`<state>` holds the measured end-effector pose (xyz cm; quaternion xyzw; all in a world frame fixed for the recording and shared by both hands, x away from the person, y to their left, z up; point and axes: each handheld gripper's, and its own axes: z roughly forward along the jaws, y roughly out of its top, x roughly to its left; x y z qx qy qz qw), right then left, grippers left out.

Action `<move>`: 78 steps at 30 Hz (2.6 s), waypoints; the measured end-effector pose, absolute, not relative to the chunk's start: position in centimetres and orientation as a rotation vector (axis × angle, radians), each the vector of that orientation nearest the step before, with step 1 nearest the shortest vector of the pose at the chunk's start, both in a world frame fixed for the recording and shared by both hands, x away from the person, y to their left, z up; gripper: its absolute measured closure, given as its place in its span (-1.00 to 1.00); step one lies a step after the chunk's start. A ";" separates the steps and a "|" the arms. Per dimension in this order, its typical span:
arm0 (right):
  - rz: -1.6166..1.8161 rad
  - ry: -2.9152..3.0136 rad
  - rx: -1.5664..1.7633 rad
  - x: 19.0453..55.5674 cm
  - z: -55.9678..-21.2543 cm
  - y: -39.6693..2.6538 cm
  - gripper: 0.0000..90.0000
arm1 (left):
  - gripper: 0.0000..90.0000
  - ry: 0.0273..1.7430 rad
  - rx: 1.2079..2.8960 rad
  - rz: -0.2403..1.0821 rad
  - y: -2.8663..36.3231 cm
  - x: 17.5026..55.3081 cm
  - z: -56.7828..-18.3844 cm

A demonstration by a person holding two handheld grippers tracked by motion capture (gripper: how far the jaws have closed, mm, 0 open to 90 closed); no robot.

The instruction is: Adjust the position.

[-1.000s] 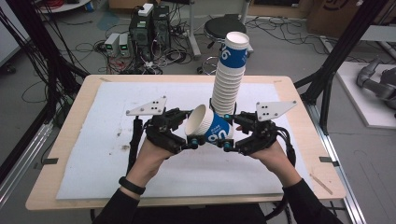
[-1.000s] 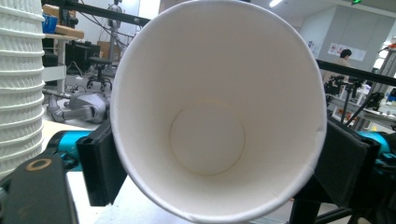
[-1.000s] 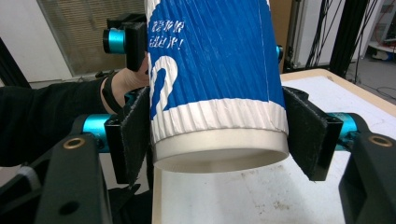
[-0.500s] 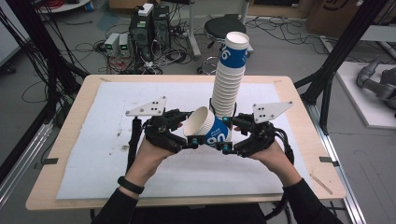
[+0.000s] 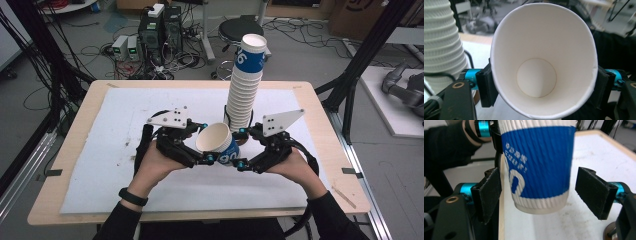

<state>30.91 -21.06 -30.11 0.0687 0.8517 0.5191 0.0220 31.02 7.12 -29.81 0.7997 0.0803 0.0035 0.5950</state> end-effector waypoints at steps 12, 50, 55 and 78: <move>1.512 2.693 0.169 30.8 -31.2 -19.7 -0.35 | -0.44 0.168 1.888 0.013 6.6 30.7 -29.5; 1.904 2.542 0.195 30.8 -31.9 -19.5 -0.34 | -0.51 0.187 1.563 -0.066 6.9 30.5 -29.9; 1.886 2.563 0.204 30.8 -31.9 -19.4 -0.35 | -0.50 0.182 1.585 -0.066 6.9 30.6 -29.9; 1.924 2.565 0.268 30.8 -31.6 -19.2 -0.41 | -0.49 0.177 1.639 -0.050 6.2 30.5 -30.2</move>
